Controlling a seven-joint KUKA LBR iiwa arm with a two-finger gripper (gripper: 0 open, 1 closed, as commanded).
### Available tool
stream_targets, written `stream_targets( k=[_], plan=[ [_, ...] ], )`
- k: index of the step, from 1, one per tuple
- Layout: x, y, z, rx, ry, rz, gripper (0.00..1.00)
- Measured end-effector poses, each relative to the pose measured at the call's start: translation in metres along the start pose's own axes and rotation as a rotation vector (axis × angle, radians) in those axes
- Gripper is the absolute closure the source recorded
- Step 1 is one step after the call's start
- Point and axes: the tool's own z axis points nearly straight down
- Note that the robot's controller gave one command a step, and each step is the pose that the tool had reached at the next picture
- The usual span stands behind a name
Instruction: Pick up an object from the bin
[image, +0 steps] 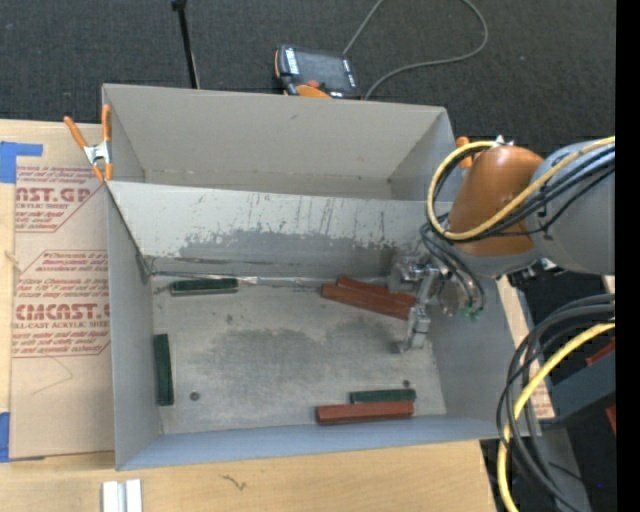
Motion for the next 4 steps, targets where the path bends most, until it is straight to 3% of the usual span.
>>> stream_targets(
  k=[1, 2, 3, 4],
  plan=[
    [-0.002, -0.001, -0.003, 0.000, -0.004, 0.001, 1.00],
    [0.025, 0.014, -0.140, 0.003, -0.005, -0.284, 1.00],
    [0.026, 0.014, -0.137, 0.000, 0.000, -0.283, 0.00],
    [0.019, 0.058, 0.003, -0.001, 0.001, -0.098, 0.00]
  ],
)
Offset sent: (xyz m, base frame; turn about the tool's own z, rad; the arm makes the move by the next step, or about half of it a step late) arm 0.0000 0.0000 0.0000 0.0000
